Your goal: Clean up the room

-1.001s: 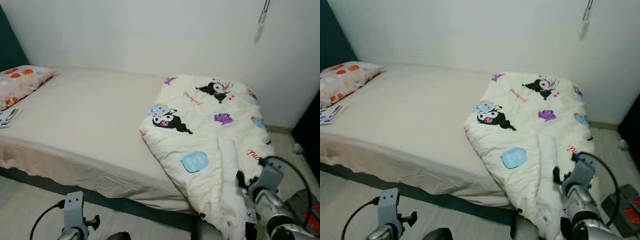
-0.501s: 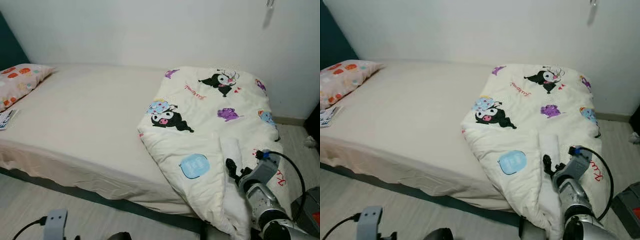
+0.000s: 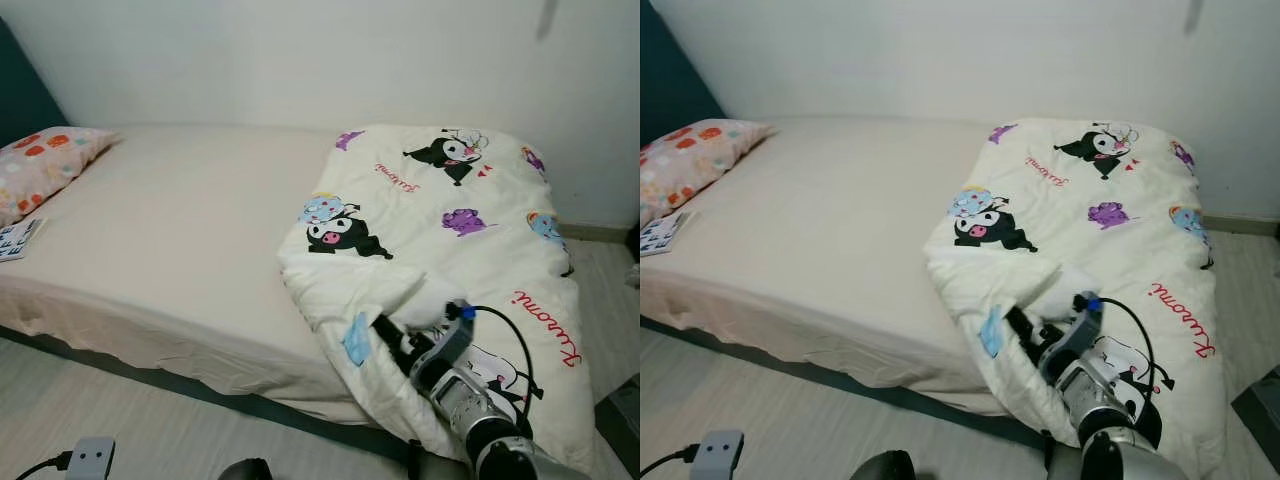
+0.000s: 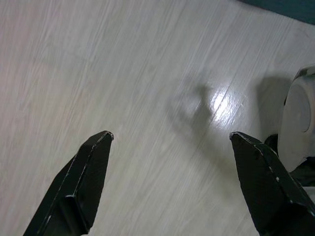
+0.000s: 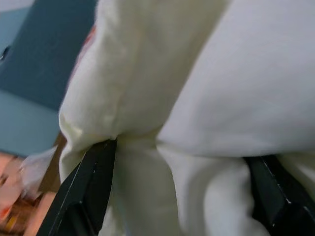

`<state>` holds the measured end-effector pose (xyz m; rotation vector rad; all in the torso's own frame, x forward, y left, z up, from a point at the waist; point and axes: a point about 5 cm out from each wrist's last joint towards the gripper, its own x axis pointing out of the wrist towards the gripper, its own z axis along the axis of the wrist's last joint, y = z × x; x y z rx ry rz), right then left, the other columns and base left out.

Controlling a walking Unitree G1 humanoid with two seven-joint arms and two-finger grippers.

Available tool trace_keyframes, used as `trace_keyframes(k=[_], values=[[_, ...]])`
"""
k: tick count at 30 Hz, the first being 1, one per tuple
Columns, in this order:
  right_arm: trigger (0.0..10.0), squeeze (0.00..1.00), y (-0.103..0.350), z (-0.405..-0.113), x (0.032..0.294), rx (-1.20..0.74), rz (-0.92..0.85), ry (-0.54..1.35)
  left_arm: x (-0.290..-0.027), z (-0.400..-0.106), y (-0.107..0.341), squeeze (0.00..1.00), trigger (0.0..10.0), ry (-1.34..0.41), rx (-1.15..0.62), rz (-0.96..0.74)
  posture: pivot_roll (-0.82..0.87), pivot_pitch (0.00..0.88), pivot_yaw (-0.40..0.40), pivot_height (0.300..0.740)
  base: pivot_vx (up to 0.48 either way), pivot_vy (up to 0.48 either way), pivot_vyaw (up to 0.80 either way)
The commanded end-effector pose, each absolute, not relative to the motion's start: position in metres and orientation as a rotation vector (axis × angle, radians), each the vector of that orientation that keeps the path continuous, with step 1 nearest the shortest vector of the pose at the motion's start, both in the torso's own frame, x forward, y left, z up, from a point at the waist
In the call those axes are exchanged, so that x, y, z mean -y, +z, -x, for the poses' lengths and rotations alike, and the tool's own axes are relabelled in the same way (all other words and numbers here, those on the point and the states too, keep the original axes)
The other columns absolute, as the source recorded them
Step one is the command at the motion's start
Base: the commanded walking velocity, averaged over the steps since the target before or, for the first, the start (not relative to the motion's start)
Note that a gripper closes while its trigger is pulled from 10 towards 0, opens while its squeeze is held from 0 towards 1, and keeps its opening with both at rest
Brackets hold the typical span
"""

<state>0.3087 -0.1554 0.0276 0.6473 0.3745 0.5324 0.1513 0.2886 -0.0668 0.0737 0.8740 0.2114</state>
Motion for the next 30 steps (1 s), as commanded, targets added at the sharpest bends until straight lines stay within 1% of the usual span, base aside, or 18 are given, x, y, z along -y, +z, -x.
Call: trace_keyframes(k=[1, 2, 3, 4, 6, 7, 8, 9, 11, 15, 16, 18, 20, 21, 24, 25, 28, 30], values=[[10.0, 0.00, 0.029, -0.303, 0.129, -0.399, -0.612, 0.749, -0.287, -0.151, -0.068, 0.00, 10.0, 0.196, -0.882, -0.080, 0.07, 0.097, 0.140, 0.547, 0.000, 0.000, 0.00], [10.0, 0.00, 0.026, -0.296, 0.117, -0.436, -0.532, 0.884, -0.284, -0.153, -0.068, 0.00, 10.0, 0.188, -0.882, -0.078, 0.05, 0.095, 0.139, 0.547, 0.000, 0.000, 0.00], [10.0, 0.00, 0.026, -0.296, 0.117, -0.436, -0.532, 0.884, -0.284, -0.153, -0.068, 0.00, 10.0, 0.188, -0.882, -0.078, 0.05, 0.095, 0.139, 0.547, 0.000, 0.000, 0.00], [10.0, 0.00, 0.021, -0.286, 0.107, -0.488, -0.442, 1.001, -0.281, -0.154, -0.069, 0.00, 10.0, 0.182, -0.883, -0.076, 0.04, 0.091, 0.136, 0.547, 0.000, 0.000, 0.00], [10.0, 0.00, 0.006, -0.269, 0.101, -0.617, -0.244, 1.128, -0.277, -0.155, -0.070, 0.00, 10.0, 0.176, -0.889, -0.073, 0.03, 0.085, 0.133, 0.547, 0.000, 0.000, 0.00], [10.0, 0.00, -0.003, -0.262, 0.104, -0.680, -0.127, 1.150, -0.276, -0.155, -0.071, 0.00, 10.0, 0.175, -0.892, -0.070, 0.02, 0.081, 0.130, 0.547, 0.000, 0.000, 0.00], [10.0, 0.00, -0.003, -0.262, 0.104, -0.680, -0.127, 1.150, -0.276, -0.155, -0.071, 0.00, 10.0, 0.175, -0.892, -0.070, 0.02, 0.081, 0.130, 0.547, 0.000, 0.000, 0.00], [10.0, 0.00, -0.010, -0.258, 0.109, -0.721, -0.039, 1.147, -0.273, -0.155, -0.072, 0.00, 10.0, 0.171, -0.896, -0.068, 0.01, 0.077, 0.127, 0.547, 0.000, 0.000, 0.00], [10.0, 0.00, -0.015, -0.255, 0.117, -0.750, 0.052, 1.118, -0.269, -0.156, -0.073, 0.00, 10.0, 0.164, -0.903, -0.065, 0.00, 0.071, 0.121, 0.547, 0.000, 0.000, 0.00], [10.0, 0.00, -0.013, -0.262, 0.128, -0.721, 0.083, 1.013, -0.264, -0.156, -0.075, 0.00, 10.0, 0.152, -0.910, -0.061, -0.02, 0.061, 0.114, 0.547, 0.000, 0.000, 0.00], [10.0, 0.00, -0.006, -0.273, 0.139, -0.655, 0.100, 0.891, -0.258, -0.157, -0.077, 0.00, 10.0, 0.140, -0.912, -0.054, -0.03, 0.055, 0.107, 0.547, 0.000, 0.000, 0.00], [10.0, 0.00, -0.004, -0.277, 0.143, -0.631, 0.088, 0.844, -0.256, -0.158, -0.077, 0.00, 10.0, 0.137, -0.913, -0.052, -0.03, 0.053, 0.106, 0.547, 0.000, 0.000, 0.00], [10.0, 0.00, 0.004, -0.284, 0.149, -0.563, -0.017, 0.746, -0.249, -0.160, -0.079, 0.00, 10.0, 0.131, -0.914, -0.042, -0.04, 0.037, 0.098, 0.547, 0.000, 0.000, 0.00], [10.0, 0.00, 0.004, -0.284, 0.149, -0.563, -0.017, 0.746, -0.249, -0.160, -0.079, 0.00, 10.0, 0.131, -0.914, -0.042, -0.04, 0.037, 0.098, 0.547, 0.000, 0.000, 0.00], [10.0, 0.00, 0.001, -0.284, 0.151, -0.555, -0.178, 0.652, -0.244, -0.161, -0.080, 0.00, 10.0, 0.126, -0.918, -0.034, -0.05, 0.023, 0.093, 0.547, 0.000, 0.000, 0.00], [10.0, 0.00, 0.001, -0.284, 0.151, -0.555, -0.178, 0.652, -0.244, -0.161, -0.080, 0.00, 10.0, 0.126, -0.918, -0.034, -0.05, 0.023, 0.093, 0.547, 0.000, 0.000, 0.00], [10.0, 0.00, -0.010, -0.275, 0.147, -0.598, -0.279, 0.605, -0.239, -0.163, -0.081, 0.00, 10.0, 0.124, -0.922, -0.027, -0.06, 0.003, 0.087, 0.547, 0.000, 0.000, 0.00], [10.0, 0.00, -0.010, -0.275, 0.147, -0.598, -0.279, 0.605, -0.239, -0.163, -0.081, 0.00, 10.0, 0.124, -0.922, -0.027, -0.06, 0.003, 0.087, 0.547, 0.000, 0.000, 0.00]])
